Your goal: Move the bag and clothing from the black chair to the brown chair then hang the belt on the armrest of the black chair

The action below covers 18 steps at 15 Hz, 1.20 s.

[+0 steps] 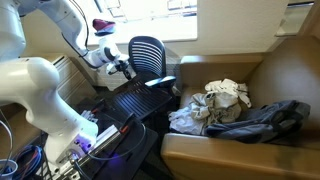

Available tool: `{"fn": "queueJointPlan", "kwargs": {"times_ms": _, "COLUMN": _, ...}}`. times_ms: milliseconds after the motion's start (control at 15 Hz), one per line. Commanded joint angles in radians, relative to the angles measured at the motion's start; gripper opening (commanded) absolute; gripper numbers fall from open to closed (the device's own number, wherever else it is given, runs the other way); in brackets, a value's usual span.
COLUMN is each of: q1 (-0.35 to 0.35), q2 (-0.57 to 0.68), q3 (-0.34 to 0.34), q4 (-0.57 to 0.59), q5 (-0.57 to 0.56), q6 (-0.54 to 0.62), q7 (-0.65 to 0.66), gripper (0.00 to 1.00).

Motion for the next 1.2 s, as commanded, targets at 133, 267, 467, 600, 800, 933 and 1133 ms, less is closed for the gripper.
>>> {"fn": "queueJointPlan", "kwargs": {"times_ms": 133, "q1": 0.259, "q2": -0.304, "q3": -0.307, "q4": -0.226, "q5": -0.109, "q6": 0.064, "q7": 0.214, "gripper": 0.01}}
{"fn": "queueJointPlan", "kwargs": {"times_ms": 267, "q1": 0.317, "q2": -0.405, "q3": -0.358, "q4": -0.247, "q5": -0.191, "q6": -0.047, "q7": 0.187, "gripper": 0.01}}
{"fn": "queueJointPlan", "kwargs": {"times_ms": 467, "q1": 0.186, "q2": -0.377, "q3": -0.083, "q4": -0.266, "q5": -0.099, "q6": 0.016, "q7": 0.094, "gripper": 0.01}}
{"fn": "queueJointPlan", "kwargs": {"times_ms": 600, "q1": 0.187, "q2": -0.422, "q3": 0.037, "q4": -0.295, "q5": -0.092, "q6": 0.065, "q7": 0.133, "gripper": 0.01}}
{"fn": "queueJointPlan", "kwargs": {"times_ms": 800, "q1": 0.093, "q2": -0.209, "q3": 0.158, "q4": -0.182, "q5": -0.066, "q6": 0.303, "q7": 0.040, "gripper": 0.01}}
{"fn": "queueJointPlan", "kwargs": {"times_ms": 933, "q1": 0.366, "q2": -0.439, "q3": -0.073, "q4": -0.397, "q5": -0.237, "q6": 0.174, "q7": 0.212, "gripper": 0.01}}
{"fn": "queueJointPlan", "kwargs": {"times_ms": 1133, "q1": 0.321, "q2": -0.252, "q3": -0.039, "q4": -0.137, "q5": -0.112, "q6": -0.060, "q7": 0.118, "gripper": 0.01}}
